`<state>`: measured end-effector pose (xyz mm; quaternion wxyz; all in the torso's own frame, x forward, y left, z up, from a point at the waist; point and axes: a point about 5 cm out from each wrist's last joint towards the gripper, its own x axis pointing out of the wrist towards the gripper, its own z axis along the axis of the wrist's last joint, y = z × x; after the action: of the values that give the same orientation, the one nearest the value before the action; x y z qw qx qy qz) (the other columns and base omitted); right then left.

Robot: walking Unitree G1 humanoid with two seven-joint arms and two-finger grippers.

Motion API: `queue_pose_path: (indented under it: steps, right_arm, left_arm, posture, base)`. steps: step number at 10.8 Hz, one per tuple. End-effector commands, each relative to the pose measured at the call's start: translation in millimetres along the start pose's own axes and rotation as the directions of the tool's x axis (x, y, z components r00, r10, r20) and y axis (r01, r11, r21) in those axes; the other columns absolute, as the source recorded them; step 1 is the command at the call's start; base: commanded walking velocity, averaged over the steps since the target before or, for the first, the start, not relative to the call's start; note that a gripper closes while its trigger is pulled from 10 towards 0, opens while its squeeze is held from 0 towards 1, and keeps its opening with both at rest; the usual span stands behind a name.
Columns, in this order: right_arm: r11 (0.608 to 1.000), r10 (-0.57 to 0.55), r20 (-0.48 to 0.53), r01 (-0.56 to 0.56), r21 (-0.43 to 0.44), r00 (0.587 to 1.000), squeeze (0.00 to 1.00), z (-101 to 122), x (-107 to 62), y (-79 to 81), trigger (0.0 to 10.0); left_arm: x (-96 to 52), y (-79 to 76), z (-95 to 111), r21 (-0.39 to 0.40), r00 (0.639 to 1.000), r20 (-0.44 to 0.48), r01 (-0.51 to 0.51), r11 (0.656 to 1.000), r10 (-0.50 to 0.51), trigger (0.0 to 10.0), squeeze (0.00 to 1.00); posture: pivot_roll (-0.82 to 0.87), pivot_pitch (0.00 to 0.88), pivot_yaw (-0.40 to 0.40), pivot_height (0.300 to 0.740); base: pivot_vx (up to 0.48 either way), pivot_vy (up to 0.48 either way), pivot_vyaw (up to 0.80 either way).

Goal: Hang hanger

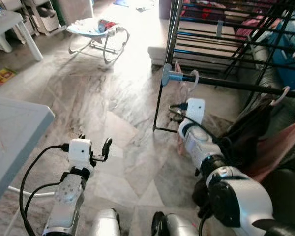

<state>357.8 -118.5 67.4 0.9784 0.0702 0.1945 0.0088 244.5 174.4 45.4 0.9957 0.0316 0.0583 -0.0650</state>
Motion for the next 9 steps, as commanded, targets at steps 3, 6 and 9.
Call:
queue_pose_path:
  steps: [3, 6, 9]
  right_arm:
    - [0.999, -0.052, -0.224, 0.053, 0.0, 0.973, 0.0, -57, -13.2, -15.2, 10.0]
    - [0.998, -0.014, -0.119, 0.021, 0.06, 0.993, 1.0, -45, -11.5, -16.2, 10.0]
    - [0.996, 0.043, 0.074, -0.049, 0.071, 0.996, 1.0, -20, -10.3, -13.2, 10.0]
  left_arm:
    - [0.1, -3.9, 2, 0.003, 1.0, -0.003, 0.001, 1.0, -0.001, 10.0, 0.0]
    - [5.2, -5.0, 4, 0.005, 1.0, -0.001, 0.009, 1.0, -0.009, 10.0, 0.0]
    - [4.2, -6.7, 2, 0.004, 1.0, -0.008, 0.009, 1.0, -0.009, 10.0, 0.0]
  posture:
    - [0.17, 0.133, -0.035, 0.74]
    - [0.17, 0.125, -0.032, 0.74]
    - [0.17, 0.125, -0.038, 0.74]
  base:
    - [0.0, 0.0, 0.0]
    - [0.0, 0.0, 0.0]
    - [0.0, 0.0, 0.0]
